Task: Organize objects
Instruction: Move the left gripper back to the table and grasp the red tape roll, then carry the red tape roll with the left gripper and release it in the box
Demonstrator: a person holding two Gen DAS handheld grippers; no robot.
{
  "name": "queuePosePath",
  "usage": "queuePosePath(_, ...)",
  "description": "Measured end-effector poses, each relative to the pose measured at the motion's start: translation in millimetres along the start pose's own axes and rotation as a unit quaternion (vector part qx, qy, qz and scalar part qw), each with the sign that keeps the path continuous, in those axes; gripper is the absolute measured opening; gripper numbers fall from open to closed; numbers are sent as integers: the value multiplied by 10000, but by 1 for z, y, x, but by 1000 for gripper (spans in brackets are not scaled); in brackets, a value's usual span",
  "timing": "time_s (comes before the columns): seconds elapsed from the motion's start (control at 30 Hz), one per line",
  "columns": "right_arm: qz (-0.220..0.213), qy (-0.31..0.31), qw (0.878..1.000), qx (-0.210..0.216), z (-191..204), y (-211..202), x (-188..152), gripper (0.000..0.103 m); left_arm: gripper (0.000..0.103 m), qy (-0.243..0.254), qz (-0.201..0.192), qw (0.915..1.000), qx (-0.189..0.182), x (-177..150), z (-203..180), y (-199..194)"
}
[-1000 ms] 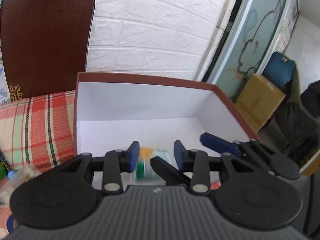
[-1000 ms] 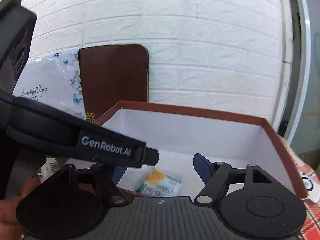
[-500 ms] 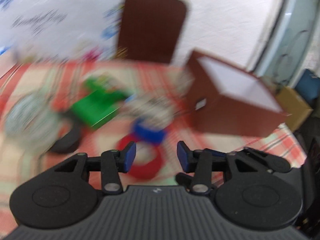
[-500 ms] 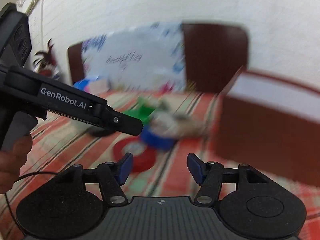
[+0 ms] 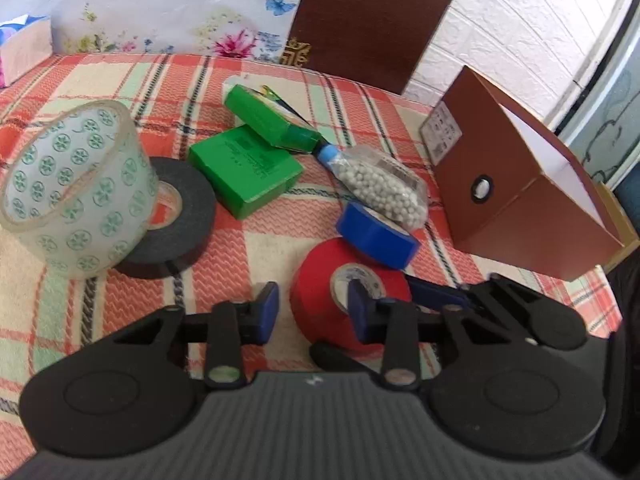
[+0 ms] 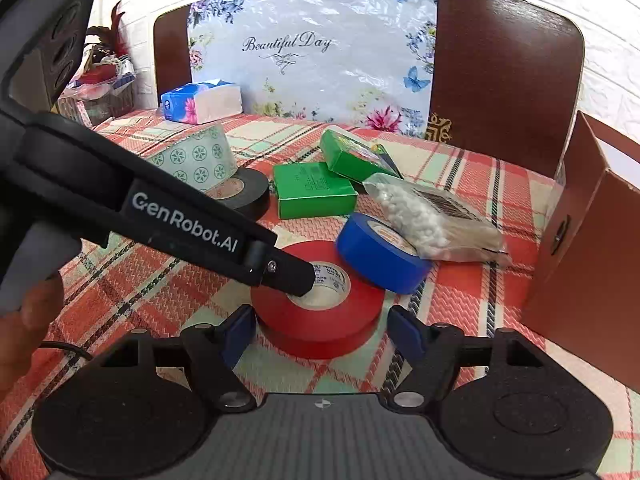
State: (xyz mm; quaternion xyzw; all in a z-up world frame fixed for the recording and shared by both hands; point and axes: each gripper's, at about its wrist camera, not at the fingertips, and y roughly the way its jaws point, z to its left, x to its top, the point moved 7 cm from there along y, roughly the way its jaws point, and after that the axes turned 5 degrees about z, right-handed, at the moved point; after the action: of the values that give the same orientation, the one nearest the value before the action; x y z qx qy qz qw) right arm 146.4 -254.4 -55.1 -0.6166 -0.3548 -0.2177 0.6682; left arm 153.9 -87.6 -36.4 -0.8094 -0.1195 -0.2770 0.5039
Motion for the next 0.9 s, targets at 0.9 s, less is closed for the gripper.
queuePosePath(0.9,-185,115,9978,-631,-25,-82,0,69,32,616,26,9979,-219,4,-88,-43)
